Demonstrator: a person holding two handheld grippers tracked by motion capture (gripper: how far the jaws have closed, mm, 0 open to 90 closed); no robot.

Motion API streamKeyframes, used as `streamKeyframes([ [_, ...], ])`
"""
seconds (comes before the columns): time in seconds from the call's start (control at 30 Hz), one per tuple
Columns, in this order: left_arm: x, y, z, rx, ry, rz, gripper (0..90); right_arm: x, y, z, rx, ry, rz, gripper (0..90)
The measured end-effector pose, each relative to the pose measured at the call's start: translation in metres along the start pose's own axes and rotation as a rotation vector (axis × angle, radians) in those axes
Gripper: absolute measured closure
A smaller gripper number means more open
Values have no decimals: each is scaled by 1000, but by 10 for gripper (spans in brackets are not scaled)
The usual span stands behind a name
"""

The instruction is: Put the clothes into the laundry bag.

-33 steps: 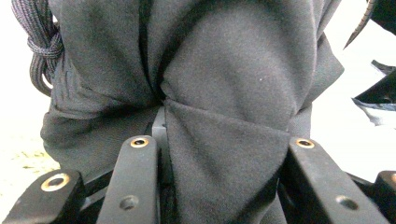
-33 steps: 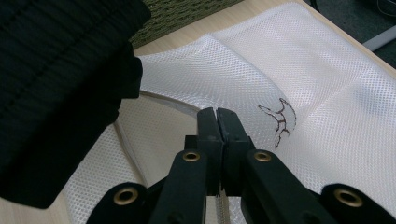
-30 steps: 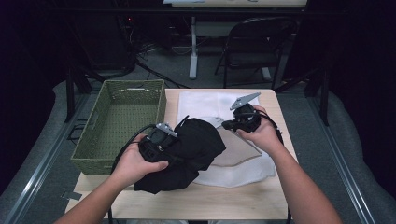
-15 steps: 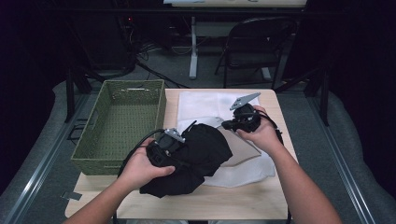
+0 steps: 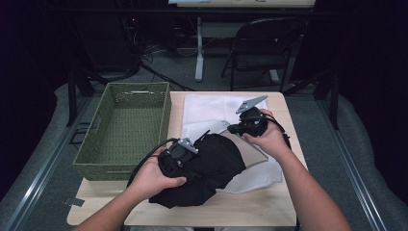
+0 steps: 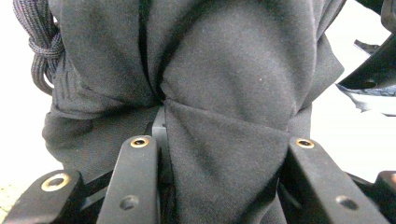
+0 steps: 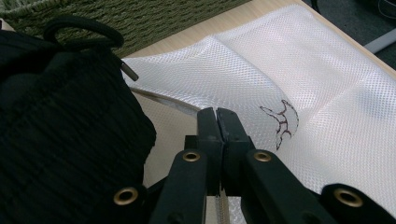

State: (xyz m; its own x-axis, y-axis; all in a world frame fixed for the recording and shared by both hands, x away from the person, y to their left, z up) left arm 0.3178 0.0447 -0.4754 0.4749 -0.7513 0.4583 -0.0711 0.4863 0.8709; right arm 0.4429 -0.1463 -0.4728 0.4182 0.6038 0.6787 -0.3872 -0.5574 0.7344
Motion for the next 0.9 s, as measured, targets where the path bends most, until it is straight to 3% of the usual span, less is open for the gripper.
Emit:
streamKeyframes([
  [0.9,13,-26,16,-49,-41,-18,618,1,0,-1,2,4,9,892],
])
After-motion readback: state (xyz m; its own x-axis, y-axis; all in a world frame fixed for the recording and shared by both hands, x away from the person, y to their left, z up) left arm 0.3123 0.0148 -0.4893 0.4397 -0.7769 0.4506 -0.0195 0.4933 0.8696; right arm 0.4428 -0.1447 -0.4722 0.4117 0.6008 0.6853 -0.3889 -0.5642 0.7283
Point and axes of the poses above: each handheld gripper's, and its own axes: y roughly backward along the jaws, x roughly out of its top, z roughly to its right, the point moved 6 cm from there along -y, roughly forward along the jaws, and after that the axes turned 3 degrees about -z, right-handed, at the moved point
